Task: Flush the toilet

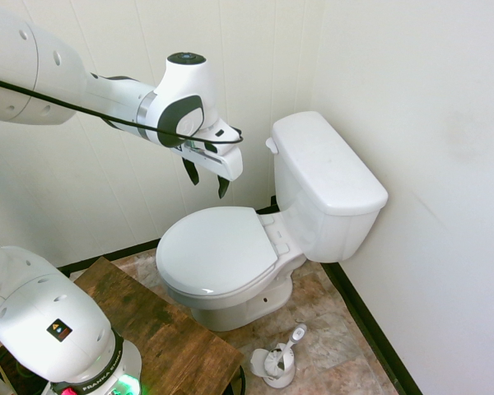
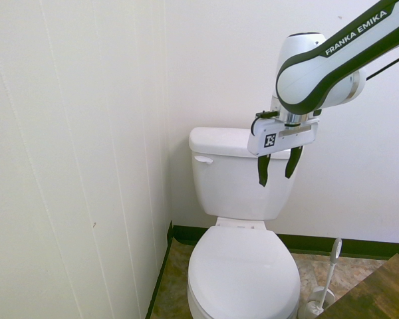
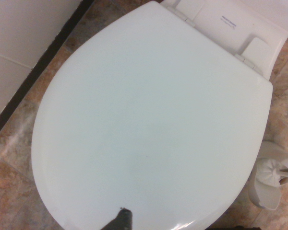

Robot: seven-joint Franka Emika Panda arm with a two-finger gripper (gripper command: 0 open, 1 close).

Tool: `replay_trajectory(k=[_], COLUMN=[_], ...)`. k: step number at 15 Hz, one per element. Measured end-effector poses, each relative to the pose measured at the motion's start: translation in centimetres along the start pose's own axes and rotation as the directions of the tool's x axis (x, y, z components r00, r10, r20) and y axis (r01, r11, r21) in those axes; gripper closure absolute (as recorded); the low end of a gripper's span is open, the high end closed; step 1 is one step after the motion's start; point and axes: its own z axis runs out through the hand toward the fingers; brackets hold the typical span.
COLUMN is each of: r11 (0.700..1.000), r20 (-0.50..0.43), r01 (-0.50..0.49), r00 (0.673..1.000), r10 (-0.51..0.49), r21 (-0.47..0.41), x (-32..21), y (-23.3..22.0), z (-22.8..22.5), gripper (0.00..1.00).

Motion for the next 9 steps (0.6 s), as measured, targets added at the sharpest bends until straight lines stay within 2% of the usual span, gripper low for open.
replay_trajectory(k=[4, 7, 9], r11=[1.000, 0.992, 0.977], r20=[0.002, -0.016, -0.047], r01=[-0.017, -0.105, -0.177], r00=[1.000, 0.994, 0.982], r10=[0.017, 0.106, 0.184], r21=[0.013, 0.063, 0.116], x=[0.4, 2.3, 4.0], y=[-1.4, -5.9, -9.9], z=[-0.3, -1.3, -1.4], gripper=[0.00, 0.00, 0.00])
